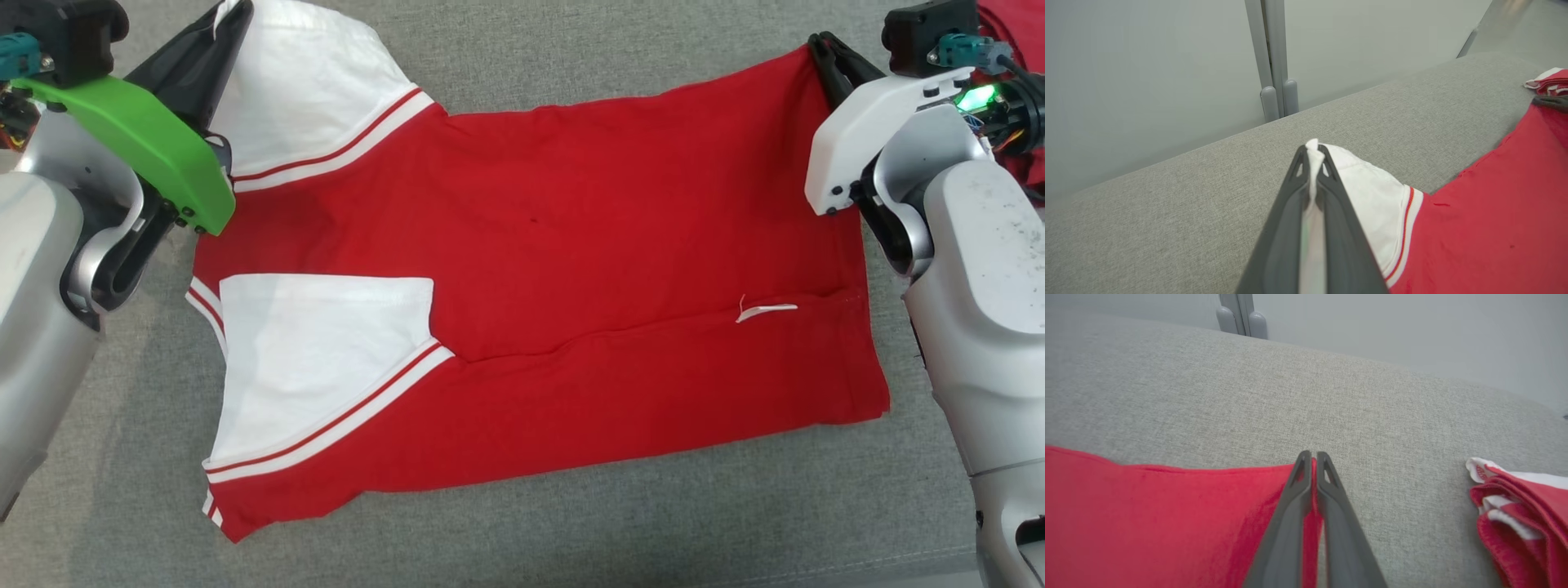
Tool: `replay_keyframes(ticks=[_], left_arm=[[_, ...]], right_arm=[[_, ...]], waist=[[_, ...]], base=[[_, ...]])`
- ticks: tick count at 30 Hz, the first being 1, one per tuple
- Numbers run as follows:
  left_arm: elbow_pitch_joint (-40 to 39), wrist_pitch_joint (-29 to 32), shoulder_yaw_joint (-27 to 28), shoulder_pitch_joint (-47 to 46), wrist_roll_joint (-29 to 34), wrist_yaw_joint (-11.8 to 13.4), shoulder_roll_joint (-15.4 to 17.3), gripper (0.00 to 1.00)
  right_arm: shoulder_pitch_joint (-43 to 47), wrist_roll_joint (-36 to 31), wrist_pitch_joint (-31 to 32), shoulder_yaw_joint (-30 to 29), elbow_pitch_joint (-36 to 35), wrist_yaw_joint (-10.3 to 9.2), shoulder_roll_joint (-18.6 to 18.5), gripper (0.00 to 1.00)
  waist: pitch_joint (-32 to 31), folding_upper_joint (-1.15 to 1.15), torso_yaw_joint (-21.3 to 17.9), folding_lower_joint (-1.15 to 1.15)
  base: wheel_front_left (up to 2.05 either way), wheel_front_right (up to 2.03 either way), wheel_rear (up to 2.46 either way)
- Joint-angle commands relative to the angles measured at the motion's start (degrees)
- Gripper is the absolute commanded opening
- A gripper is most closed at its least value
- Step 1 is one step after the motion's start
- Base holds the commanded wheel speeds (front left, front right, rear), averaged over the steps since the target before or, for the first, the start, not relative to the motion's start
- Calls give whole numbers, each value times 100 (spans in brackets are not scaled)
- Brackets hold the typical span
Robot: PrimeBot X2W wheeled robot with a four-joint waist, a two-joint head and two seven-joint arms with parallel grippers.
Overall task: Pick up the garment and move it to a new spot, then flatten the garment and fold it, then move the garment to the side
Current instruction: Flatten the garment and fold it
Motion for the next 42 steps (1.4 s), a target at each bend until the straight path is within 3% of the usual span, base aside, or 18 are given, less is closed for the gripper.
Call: replay_keyframes(ticks=[1, 10, 22, 31, 37, 38, 40, 41, 42], left_arm=[[-8, -108, -25, -50, -76, 11, -14, 0], [-477, -713, -150, 842, -288, 60, 261, 0], [-1719, -1499, -57, 2845, -662, 824, 613, 0], [-1902, -1777, 142, 3779, -879, 1024, 431, 0], [-1715, -1814, 168, 4221, -839, 1002, 225, 0], [-1674, -1819, 180, 4270, -843, 988, 198, 0], [-1585, -1828, 231, 4376, -832, 974, 124, 0], [-1546, -1832, 278, 4440, -846, 960, 75, 0], [-1511, -1835, 325, 4499, -845, 949, 41, 0]], right_arm=[[-21, -49, -138, -28, 56, -8, 6, 0], [645, 43, -784, 9, -171, -8, 3, 0], [2511, 102, -877, -498, -1658, -8, 56, 0], [3500, -105, -720, -900, -2443, -8, 365, 0], [3773, -152, -704, -1023, -2426, -8, 472, 0], [3800, -164, -723, -1041, -2409, -8, 481, 11], [3882, -195, -756, -1086, -2376, -8, 520, 46], [3928, -188, -787, -1117, -2361, -8, 552, 85], [3978, -182, -810, -1144, -2354, -8, 578, 100]], waist=[[-99, 0, 19, 0], [-613, 0, 104, 0], [-1102, 0, 224, 0], [-1175, 0, 146, 0], [-1263, 0, 106, 0], [-1281, 0, 104, 0], [-1325, 0, 108, 0], [-1356, 0, 116, 0], [-1384, 0, 125, 0]], base=[[0, 0, 0], [0, 0, 0], [0, 0, 0], [0, 0, 0], [0, 0, 0], [0, 0, 0], [0, 0, 0], [0, 0, 0], [0, 0, 0]])
